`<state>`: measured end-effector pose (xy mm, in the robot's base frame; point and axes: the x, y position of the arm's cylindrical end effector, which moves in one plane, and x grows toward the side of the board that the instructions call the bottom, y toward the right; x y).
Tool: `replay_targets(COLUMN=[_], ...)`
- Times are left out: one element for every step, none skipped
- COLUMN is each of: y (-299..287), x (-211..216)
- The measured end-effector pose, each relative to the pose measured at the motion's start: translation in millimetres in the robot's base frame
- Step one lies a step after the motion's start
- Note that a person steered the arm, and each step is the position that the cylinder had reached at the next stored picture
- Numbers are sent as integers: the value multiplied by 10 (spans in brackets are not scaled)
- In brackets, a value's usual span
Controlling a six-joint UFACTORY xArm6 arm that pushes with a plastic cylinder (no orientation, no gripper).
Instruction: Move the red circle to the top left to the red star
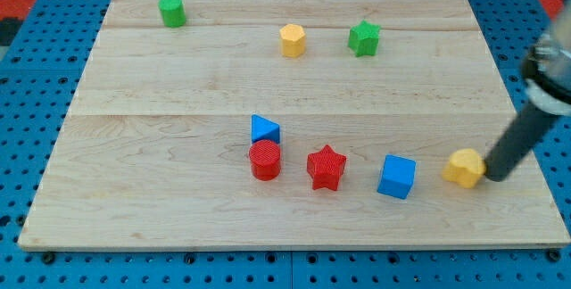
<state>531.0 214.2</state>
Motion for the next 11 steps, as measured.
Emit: replay_targets(y=[-11,-89,-647,-1485,-2086,-2819,-3528,-3418,-2694,-1979,-2096], x=[-33,-455,-1039,-1322,-1037,-936,-776,-173,-29,232,403])
